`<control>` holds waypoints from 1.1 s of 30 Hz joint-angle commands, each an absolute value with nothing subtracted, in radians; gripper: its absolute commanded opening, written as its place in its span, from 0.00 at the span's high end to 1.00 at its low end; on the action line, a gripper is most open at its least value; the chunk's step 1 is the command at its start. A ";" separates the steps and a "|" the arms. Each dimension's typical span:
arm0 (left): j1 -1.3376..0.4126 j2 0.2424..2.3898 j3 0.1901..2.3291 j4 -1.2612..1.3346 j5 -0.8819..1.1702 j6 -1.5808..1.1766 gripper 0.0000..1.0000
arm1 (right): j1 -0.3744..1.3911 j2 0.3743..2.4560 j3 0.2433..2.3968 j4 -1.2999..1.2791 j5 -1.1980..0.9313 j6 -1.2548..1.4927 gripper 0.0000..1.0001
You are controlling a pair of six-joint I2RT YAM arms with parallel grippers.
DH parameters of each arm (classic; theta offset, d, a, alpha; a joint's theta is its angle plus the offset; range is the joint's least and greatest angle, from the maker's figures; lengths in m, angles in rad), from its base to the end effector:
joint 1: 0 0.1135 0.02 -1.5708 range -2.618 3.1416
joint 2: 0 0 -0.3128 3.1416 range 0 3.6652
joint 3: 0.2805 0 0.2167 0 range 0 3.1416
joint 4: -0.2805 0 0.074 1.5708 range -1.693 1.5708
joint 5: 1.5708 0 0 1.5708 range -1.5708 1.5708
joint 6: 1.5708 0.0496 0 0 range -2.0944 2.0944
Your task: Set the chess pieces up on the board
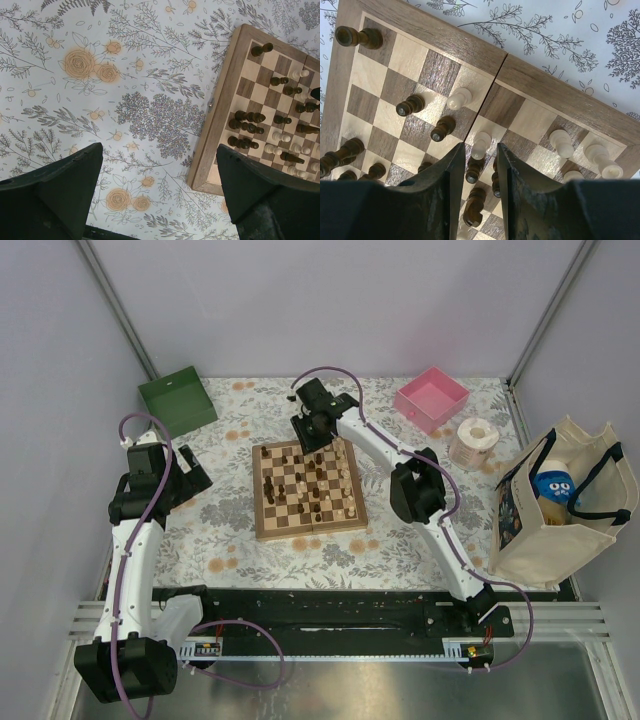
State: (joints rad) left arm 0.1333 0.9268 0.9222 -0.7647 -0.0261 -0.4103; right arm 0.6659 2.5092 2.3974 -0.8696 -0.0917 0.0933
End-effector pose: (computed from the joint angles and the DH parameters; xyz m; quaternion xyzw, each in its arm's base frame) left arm 0.1282 0.0185 0.3367 -0.2521 0.8855 -0.0420 0.3880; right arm 0.4332 0.3461 0.2322 -0.2827 0.9132 0.1482 0.2532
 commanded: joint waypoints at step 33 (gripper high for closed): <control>0.144 0.919 0.914 -0.727 -0.005 -0.397 0.01 | 0.684 2.546 2.476 -0.903 -0.081 0.057 0.63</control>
State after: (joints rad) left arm 0.1375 0.9268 0.9222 -0.7647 -0.0242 -0.4103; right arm 0.6716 2.5332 2.4294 -0.8894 -0.0898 0.0746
